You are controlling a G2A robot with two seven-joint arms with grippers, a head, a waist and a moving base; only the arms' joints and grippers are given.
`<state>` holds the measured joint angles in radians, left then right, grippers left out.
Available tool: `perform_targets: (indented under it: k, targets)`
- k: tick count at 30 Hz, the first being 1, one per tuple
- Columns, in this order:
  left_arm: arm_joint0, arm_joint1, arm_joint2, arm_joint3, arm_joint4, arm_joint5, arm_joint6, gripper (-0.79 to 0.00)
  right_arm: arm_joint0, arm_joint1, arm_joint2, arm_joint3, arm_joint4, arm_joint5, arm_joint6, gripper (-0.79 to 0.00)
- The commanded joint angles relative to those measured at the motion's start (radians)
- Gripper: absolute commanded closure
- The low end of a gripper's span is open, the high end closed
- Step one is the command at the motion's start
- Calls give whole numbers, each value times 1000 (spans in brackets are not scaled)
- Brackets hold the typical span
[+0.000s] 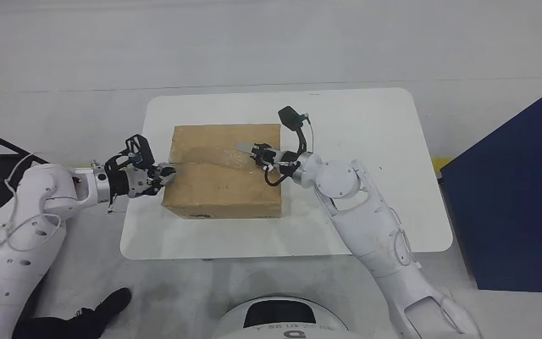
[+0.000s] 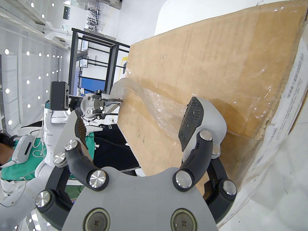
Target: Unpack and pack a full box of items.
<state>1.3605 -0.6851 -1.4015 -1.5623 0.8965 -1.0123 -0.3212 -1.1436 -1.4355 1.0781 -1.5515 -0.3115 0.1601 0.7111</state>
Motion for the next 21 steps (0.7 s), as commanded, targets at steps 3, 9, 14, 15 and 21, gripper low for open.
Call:
perform_targets:
  k: [3,9,14,15,21]
  targets:
    - [17,20,16,11,-258,0,-22,0,0,0,0,0,0,0,0,-785]
    - [-5,73,-10,22,-673,0,-290,0,0,0,0,0,0,0,0,-785]
    - [-29,105,-1,87,-958,46,-532,0,0,0,0,0,0,0,0,-785]
    - [-40,110,6,93,-1016,74,-560,0,0,0,0,0,0,0,0,-785]
    - [-102,143,73,131,-1254,210,-696,0,0,0,0,0,0,0,0,-785]
